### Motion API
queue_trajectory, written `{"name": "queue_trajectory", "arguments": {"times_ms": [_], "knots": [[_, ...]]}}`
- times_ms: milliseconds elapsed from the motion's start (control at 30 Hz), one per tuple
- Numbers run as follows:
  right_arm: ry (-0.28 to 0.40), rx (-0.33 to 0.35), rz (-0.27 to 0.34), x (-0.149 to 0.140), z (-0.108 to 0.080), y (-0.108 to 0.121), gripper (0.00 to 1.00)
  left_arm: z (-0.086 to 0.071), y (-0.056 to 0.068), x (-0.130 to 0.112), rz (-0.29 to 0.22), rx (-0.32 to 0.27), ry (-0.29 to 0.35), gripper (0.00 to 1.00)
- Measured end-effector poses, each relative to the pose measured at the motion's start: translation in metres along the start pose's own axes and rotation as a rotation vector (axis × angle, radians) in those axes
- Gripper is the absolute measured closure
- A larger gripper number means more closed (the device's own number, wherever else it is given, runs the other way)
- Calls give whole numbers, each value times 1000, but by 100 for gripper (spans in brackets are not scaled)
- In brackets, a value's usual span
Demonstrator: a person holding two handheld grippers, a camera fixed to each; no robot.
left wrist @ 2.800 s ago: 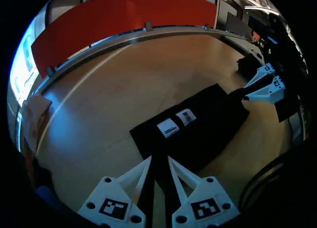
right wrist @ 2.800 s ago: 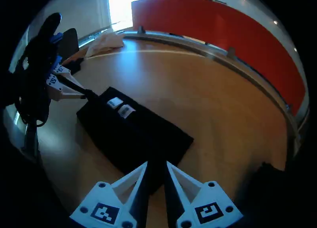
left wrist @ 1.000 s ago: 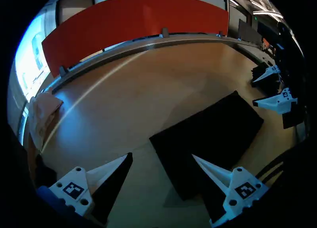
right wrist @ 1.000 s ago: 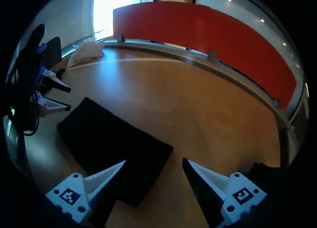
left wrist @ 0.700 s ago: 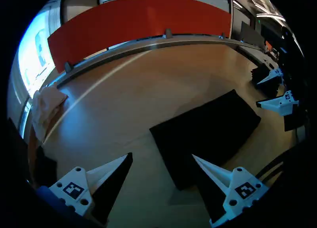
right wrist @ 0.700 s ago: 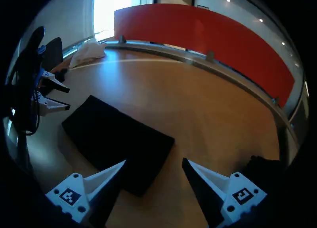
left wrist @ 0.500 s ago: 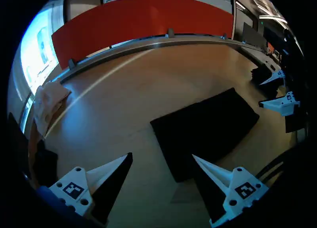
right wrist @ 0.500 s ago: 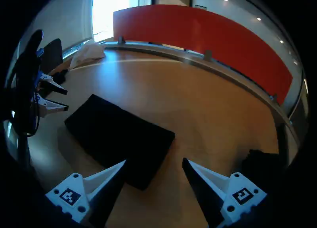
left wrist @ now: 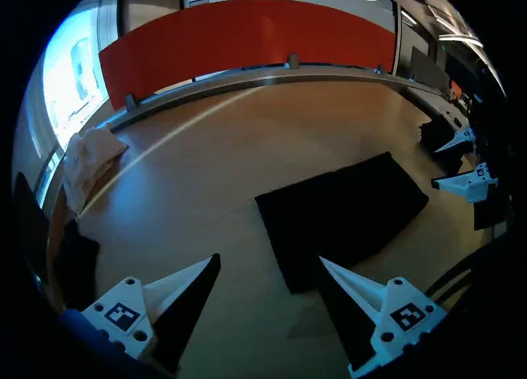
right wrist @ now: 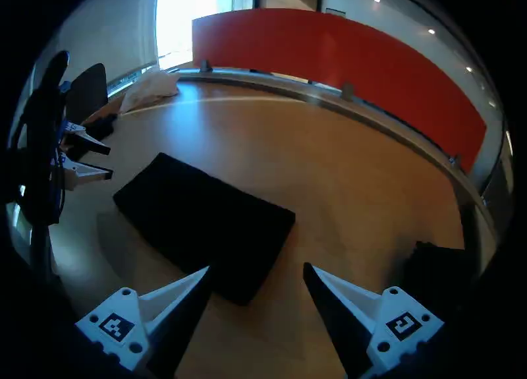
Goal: Fold towel
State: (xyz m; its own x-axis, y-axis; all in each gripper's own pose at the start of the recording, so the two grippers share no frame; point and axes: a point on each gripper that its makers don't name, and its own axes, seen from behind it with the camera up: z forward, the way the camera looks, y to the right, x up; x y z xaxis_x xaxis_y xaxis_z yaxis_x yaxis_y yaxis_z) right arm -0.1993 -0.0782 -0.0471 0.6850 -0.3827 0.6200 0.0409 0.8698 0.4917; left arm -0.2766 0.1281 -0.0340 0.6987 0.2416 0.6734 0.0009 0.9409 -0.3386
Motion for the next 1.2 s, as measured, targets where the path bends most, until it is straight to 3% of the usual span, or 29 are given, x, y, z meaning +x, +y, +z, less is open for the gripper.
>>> {"name": "queue_trajectory", "arguments": {"times_ms": [633,867,1200], "knots": [[-11,73,-97,2,10,-8,0,-42,-31,-11,-132,96,64,0],[-44,92,-121,-14,18,-10,0,-55,-40,-19,-153,119,64,0],[-94,129,-138,-42,26,-16,2,-71,-44,-30,-181,132,59,0]]}}
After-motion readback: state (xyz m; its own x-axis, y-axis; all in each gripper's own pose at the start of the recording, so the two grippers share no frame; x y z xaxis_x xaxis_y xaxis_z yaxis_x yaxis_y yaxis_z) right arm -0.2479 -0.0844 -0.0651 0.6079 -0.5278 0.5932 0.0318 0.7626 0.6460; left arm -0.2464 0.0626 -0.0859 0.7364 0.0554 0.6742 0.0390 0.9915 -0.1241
